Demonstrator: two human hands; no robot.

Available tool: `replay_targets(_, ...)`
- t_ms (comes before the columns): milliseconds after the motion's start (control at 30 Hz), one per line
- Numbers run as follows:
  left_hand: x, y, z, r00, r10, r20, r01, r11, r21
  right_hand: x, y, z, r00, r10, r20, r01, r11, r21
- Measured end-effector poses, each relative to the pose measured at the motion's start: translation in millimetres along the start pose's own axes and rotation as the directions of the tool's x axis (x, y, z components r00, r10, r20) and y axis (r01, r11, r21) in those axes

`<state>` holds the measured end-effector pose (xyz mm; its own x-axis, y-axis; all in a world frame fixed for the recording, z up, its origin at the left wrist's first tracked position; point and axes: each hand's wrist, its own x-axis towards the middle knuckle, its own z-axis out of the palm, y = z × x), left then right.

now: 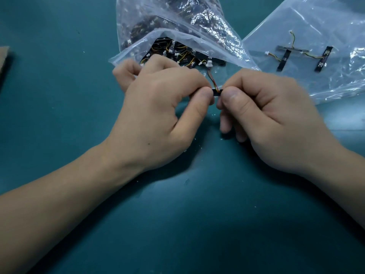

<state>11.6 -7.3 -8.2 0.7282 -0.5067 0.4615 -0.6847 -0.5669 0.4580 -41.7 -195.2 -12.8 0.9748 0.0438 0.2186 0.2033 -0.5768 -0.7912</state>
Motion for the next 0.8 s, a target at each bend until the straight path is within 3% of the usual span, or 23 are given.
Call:
replay_targets(133,2.0,-2.5,-1.2,0.997,-0.008,0.08,0.016,0.995,-0.098,-5.4,-2.8,-0.7,0.988,-0.114,-0.1,0.11,0.993,-0.048)
replay_targets(233,1.9,-3.7,-0.4,0.977,0.049,0.208,-0.018,0.989,-0.147,-7.8,-2.2,-2.9,0.941,-0.297,-0.16,0.239,0.923,-0.301)
replay_targets(300,2.1,-4.7,0.2,0.973,0.054,0.222,-0.02,0.988,-0.155,-7.0,1.7,-4.6,0.935,-0.315,-0.16,0.235,0.893,-0.384)
replay_targets(500,5.3,-1.7,-3.6,0.998,0.027,0.065,-0.012,0.975,-0.224,-0.7,8.9,-5.5,0.984,-0.167,-0.055,0.149,0.959,-0.243)
replay_targets(667,6.2,-2.0,-3.9,0.965,-0.056,0.257,0.11,0.973,-0.201,-3.6,8.2,-7.7,0.972,-0.221,-0.083,0.199,0.956,-0.215)
replay_targets(800,5.4,-1.4,-2.2,0.949,-0.04,0.311,0.083,0.988,-0.126,-3.0,8.9,-6.3,0.95,-0.299,-0.086,0.259,0.914,-0.314)
